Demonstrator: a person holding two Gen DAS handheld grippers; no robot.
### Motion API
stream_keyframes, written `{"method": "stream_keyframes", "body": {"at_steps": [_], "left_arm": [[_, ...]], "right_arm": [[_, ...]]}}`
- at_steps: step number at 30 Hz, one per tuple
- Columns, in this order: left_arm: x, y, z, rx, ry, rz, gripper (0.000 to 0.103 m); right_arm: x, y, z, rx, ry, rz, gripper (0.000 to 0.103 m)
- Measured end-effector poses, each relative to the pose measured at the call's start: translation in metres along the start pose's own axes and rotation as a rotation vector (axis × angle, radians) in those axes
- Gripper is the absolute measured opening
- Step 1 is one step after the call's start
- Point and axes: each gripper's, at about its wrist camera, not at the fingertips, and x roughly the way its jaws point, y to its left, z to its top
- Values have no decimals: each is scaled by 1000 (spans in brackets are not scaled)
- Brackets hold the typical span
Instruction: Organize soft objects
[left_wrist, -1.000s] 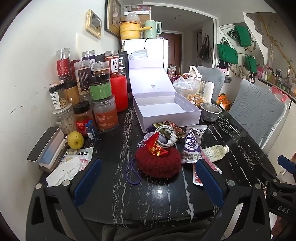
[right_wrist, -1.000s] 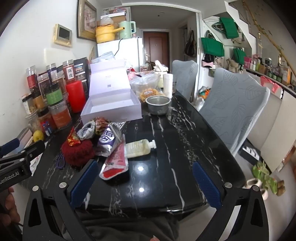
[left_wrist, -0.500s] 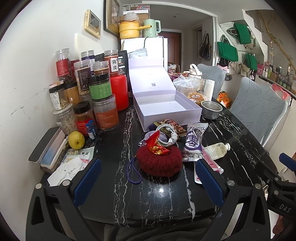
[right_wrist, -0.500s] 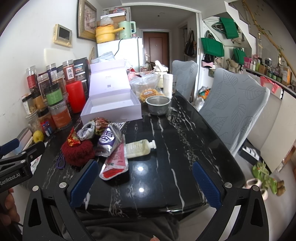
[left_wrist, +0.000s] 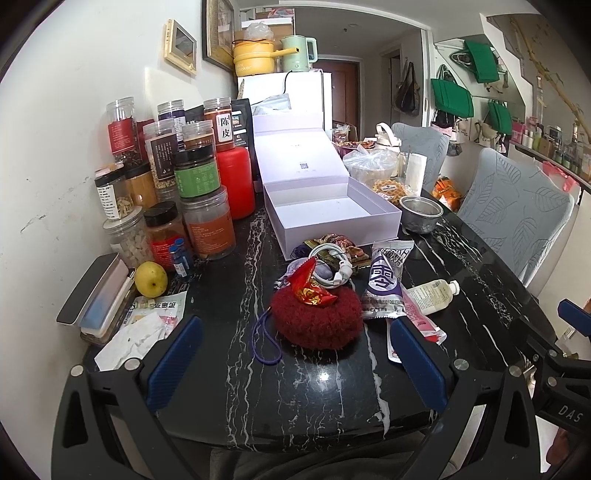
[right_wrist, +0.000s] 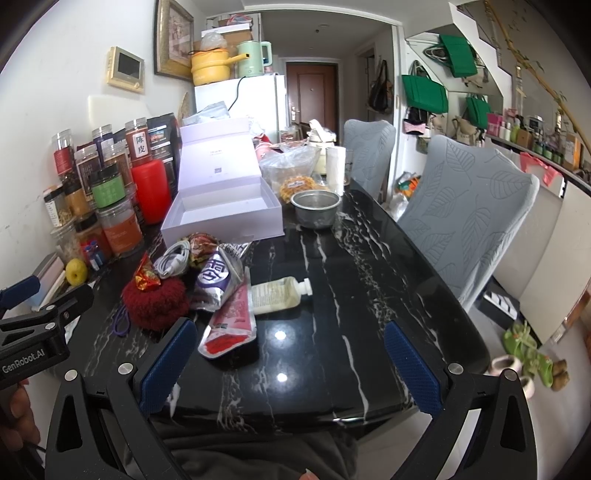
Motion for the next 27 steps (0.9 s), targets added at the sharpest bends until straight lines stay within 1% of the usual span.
{"method": "stream_keyframes", "body": {"at_steps": [27], "left_arm": [[1, 4, -1, -4, 15, 1, 103]], "right_arm": [[2, 2, -3, -10, 12, 1, 103]]}}
